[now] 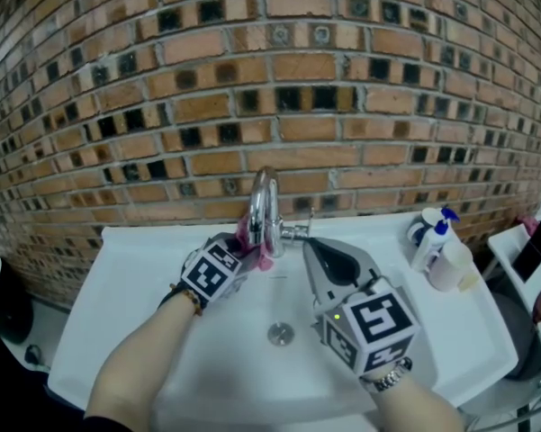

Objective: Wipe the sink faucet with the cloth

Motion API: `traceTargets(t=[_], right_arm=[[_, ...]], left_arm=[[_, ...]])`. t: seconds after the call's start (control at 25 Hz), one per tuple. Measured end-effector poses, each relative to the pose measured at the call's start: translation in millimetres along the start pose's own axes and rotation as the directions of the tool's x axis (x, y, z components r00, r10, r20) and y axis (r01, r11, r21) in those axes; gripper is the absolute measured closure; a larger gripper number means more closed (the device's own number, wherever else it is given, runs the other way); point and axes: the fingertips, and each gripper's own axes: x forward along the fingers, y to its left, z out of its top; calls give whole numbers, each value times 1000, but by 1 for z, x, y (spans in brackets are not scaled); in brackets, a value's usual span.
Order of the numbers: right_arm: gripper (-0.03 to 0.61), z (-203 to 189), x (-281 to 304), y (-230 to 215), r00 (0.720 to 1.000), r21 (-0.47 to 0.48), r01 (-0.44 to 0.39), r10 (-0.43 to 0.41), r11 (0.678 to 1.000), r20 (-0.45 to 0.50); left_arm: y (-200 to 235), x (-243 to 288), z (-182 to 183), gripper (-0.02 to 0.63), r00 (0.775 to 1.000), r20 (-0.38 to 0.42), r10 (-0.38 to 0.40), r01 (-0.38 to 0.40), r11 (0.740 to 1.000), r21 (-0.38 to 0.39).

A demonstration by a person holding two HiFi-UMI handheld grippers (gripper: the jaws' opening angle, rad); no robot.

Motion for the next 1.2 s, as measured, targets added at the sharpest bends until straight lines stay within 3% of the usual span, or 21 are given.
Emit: traceTargets(t=[0.32, 0.52, 0.68, 0.76, 0.92, 1.08, 1.2], right_arm=[[566, -9, 6, 4, 999, -2, -27, 27, 1000, -17], [562, -15, 11, 17, 993, -5, -109, 109, 994, -47], [399, -23, 16, 28, 976, 9, -200, 200, 980, -82], [323, -24, 16, 37, 961, 0, -258, 257, 966, -105], [256, -21, 8, 56, 916, -66, -391, 380, 918, -131], [232, -22, -4, 72, 853, -125, -514, 490, 848, -181], [232, -21, -10, 75, 815, -97, -571, 548, 815, -189]], left_arm=[[-12, -41, 11, 550, 995, 89, 33, -29, 998, -47], [-28, -73, 21, 549, 988, 149, 30, -23, 998, -51], [-48, -99, 36, 549, 975, 224, -10, 17, 999, -28], [-58, -112, 46, 549, 963, 268, -38, 41, 999, -5], [-82, -137, 66, 549, 928, 356, -108, 97, 994, 51], [-106, -156, 77, 549, 885, 426, -189, 145, 980, 134], [-121, -167, 81, 549, 853, 468, -233, 166, 969, 180]])
